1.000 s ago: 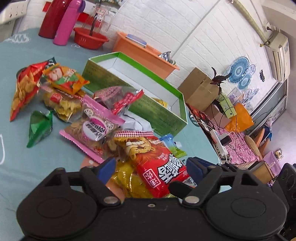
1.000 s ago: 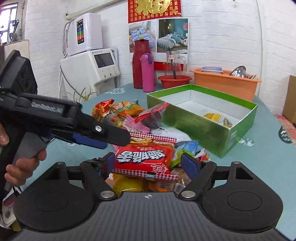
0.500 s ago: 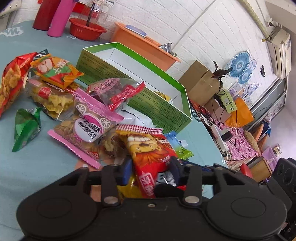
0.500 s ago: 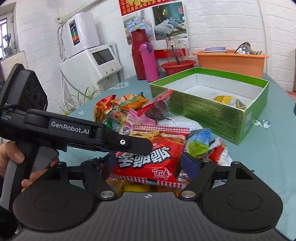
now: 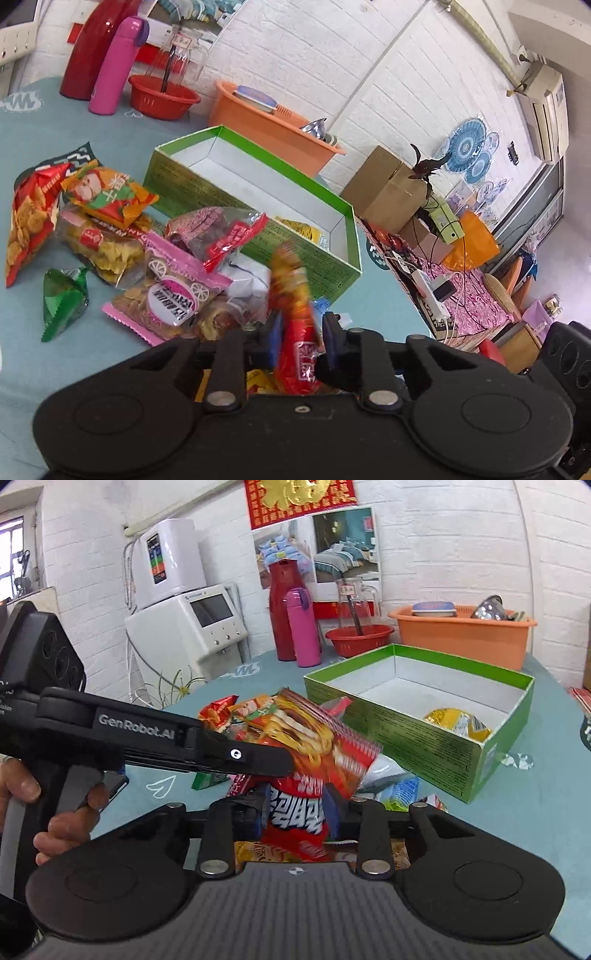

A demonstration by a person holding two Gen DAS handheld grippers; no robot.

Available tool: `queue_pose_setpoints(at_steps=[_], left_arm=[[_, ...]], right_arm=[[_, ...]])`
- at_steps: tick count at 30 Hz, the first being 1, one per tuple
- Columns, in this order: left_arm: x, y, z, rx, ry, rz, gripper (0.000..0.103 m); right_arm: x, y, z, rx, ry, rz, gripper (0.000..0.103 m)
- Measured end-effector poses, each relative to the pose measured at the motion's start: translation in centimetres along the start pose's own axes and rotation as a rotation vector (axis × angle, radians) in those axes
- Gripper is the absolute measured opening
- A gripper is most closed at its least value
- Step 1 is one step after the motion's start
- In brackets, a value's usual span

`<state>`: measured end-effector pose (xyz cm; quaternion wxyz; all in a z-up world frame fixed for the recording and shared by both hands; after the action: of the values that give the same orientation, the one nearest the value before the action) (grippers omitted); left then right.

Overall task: Organize snacks
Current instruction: 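Lift the red snack bag into the green box and release it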

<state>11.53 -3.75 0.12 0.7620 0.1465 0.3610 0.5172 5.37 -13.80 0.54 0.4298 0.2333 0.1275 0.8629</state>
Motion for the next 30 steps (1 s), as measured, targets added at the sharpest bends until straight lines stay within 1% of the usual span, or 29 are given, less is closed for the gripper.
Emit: queue_pose_setpoints(at_steps=[1,2,3,4,5,6,7,8,13,14,15,17,18,19,22,24,27,30], left_arm=[[0.2,-0.3,-0.1,0.007,0.0,0.014,0.066],[0.5,-0.6,-0.3,0.017,0.002,0.022,0.07],[0.9,-1.0,-0.5,0.034,0.011,0.028,0.075],[1.1,-1.3,-0.8,0.05,0.019,0.025,0.08],[1.3,-1.5,-1.0,0.06,0.025,0.023,0.085],[1.5,-1.6,-1.2,0.067,0.028,0.022,0.086],[1.7,-1.7,-1.3,0.068,0.031,0.019,0.091],[1.8,-1.7,-1.3,0.071,0.034,0.013,0.093],[1.8,-2.5,-1.2,0.084,0.035,-0.008,0.093],[1.8,-2.6,-1.2,0.085,0.044,-0.016,0.091],[1.7,-2.4,-1.2,0.078,0.043,-0.008,0.088],[1.3,-1.3,-1.0,0.044,0.015,-0.006,0.087],[0.9,-0.6,-0.6,0.028,0.006,-0.015,0.086],[0.6,-0.1,-0.2,0.009,-0.005,-0.022,0.086],[-0.9,1.2,1.9,-0.062,-0.048,-0.043,0.086],[-2.0,1.2,3.7,-0.098,-0.069,-0.059,0.086],[-2.9,0.2,6.0,-0.123,-0.072,-0.088,0.086],[-3.6,-2.1,8.4,-0.129,-0.075,-0.109,0.086]], right_arm=[[-0.2,-0.2,-0.3,0.011,-0.013,-0.004,0.073],[-0.4,-0.5,-0.6,0.02,-0.025,-0.005,0.082],[-0.7,-0.8,-0.9,0.03,-0.039,-0.003,0.089],[-0.8,-1.0,-1.2,0.039,-0.054,0.002,0.101],[-0.9,-1.2,-1.5,0.044,-0.063,0.006,0.103],[-1.0,-1.5,-1.7,0.048,-0.067,0.01,0.103],[-1.1,-1.6,-1.7,0.051,-0.068,0.005,0.103],[-1.2,-1.8,-1.8,0.057,-0.073,-0.001,0.103],[-2.3,-2.8,-1.8,0.059,-0.119,0.032,0.103],[-2.5,-3.0,-1.8,0.058,-0.123,0.033,0.103],[-2.4,-3.0,-1.8,0.063,-0.122,0.028,0.103],[-1.9,-2.4,-1.6,0.058,-0.107,0.019,0.089],[-1.6,-1.8,-1.4,0.042,-0.092,0.015,0.089],[-1.3,-1.2,-1.0,0.025,-0.077,0.019,0.084],[-1.1,0.2,1.1,-0.042,-0.035,0.016,0.084],[-1.2,0.7,2.6,-0.079,-0.001,0.005,0.084],[-2.2,0.9,5.0,-0.127,0.041,-0.031,0.083],[-3.8,0.4,7.0,-0.155,0.067,-0.066,0.083]])
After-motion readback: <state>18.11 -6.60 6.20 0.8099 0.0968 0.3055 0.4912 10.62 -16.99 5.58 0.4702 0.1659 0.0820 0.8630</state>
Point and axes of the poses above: each gripper's, at about its wrist camera, not at the fingertips, and y roughly against the way its jaws point, x to its left, z to its top, the point moved 3 cm from there along -y, roughly the way its jaws point, and after that the axes turned 12 degrees about z, right-handed, at the moved point
